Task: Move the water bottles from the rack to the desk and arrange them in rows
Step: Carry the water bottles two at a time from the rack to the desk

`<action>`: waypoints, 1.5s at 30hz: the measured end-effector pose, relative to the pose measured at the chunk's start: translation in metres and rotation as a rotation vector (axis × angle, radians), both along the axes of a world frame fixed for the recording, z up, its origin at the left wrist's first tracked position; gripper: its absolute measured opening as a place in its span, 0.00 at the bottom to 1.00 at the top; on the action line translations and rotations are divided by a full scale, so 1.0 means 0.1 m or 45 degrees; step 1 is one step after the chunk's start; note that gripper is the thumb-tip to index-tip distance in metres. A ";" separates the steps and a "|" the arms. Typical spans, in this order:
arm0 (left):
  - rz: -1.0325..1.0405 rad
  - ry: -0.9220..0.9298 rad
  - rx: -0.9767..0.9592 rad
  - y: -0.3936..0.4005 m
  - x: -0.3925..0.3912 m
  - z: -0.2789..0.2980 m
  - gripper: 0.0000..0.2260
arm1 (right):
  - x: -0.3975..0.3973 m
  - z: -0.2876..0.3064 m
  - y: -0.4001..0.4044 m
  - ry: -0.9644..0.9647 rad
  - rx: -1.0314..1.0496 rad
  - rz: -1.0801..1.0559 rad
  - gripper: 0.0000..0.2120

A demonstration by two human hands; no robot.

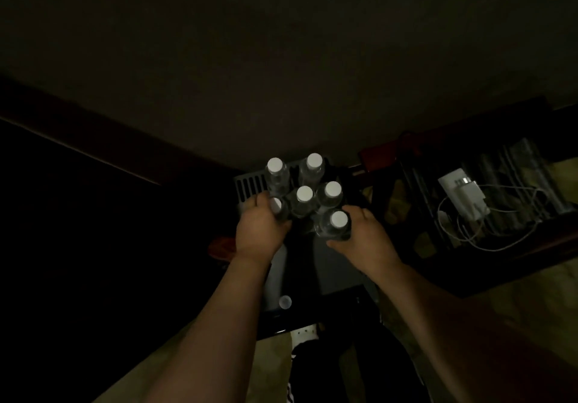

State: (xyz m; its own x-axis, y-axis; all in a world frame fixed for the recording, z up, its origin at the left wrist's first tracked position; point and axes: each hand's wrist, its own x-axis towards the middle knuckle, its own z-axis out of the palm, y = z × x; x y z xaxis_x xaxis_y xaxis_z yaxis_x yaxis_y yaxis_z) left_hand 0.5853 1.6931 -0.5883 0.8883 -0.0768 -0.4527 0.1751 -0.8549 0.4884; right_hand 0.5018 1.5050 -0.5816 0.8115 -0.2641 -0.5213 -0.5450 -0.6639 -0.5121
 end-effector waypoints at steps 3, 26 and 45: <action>0.026 0.008 -0.043 0.01 0.04 -0.13 0.24 | 0.03 -0.15 0.02 -0.016 0.000 0.004 0.32; -0.005 -0.216 0.011 -0.15 -0.41 0.60 0.20 | -0.29 0.22 -0.04 -0.194 -0.045 -0.292 0.27; -0.691 -0.656 -0.365 -1.99 -1.21 3.96 0.15 | -1.69 3.35 -1.69 -0.601 -0.039 -0.738 0.24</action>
State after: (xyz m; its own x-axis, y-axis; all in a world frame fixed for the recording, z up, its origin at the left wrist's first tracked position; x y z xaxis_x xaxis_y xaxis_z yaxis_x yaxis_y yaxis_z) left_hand 0.4645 1.4945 -0.1924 0.7856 -0.6095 0.1067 -0.5366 -0.5852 0.6080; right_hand 0.3333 1.3361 -0.2466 0.6735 -0.7263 -0.1377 -0.5386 -0.3546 -0.7643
